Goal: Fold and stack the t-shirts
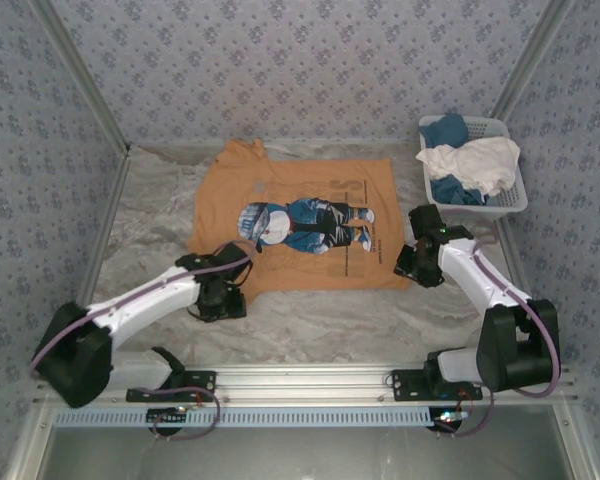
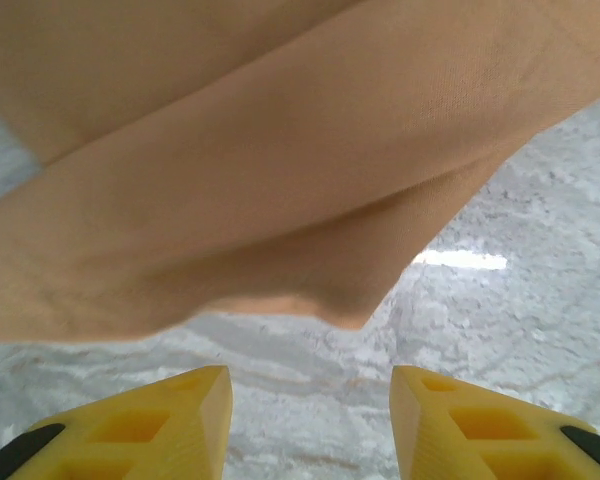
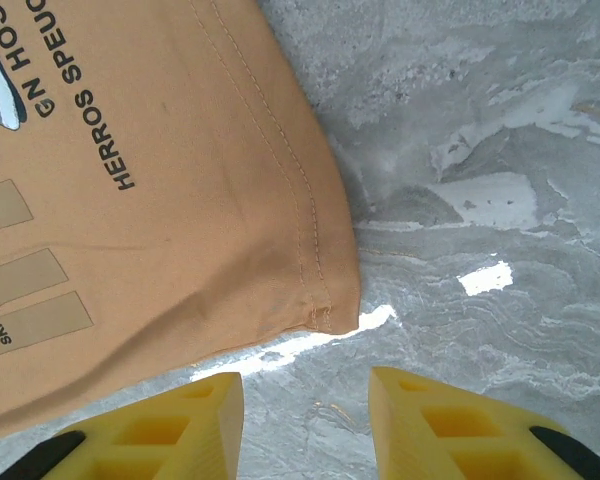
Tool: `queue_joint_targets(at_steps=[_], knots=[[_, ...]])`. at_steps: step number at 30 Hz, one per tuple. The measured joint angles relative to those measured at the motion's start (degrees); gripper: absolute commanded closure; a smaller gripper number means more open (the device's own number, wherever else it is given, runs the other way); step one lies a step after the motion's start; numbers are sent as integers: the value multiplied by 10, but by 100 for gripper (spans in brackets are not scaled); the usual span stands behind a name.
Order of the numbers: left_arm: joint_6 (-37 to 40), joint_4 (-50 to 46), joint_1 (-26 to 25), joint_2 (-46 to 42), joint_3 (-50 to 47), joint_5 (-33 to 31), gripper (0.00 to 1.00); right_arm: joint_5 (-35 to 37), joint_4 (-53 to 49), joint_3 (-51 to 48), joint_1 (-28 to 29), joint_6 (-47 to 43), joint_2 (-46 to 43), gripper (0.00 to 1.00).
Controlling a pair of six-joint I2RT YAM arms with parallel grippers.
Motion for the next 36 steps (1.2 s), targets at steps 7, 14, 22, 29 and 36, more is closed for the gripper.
queue_joint_targets(at_steps=[7, 14, 22, 29, 36], knots=[[57, 42, -18, 121, 27, -10, 80, 0, -2, 0, 4, 3, 0, 61], [69, 28, -46, 130, 72, -19, 100, -7, -9, 0, 3, 4, -6, 61], [36, -2, -58, 131, 133, 79, 100, -9, -7, 0, -5, 4, 2, 63], [17, 5, -54, 143, 136, 138, 58, -9, 0, 3, -4, 4, 28, 63], [-16, 20, 112, 111, 155, 136, 67, -29, 46, 35, 11, 4, 56, 63]])
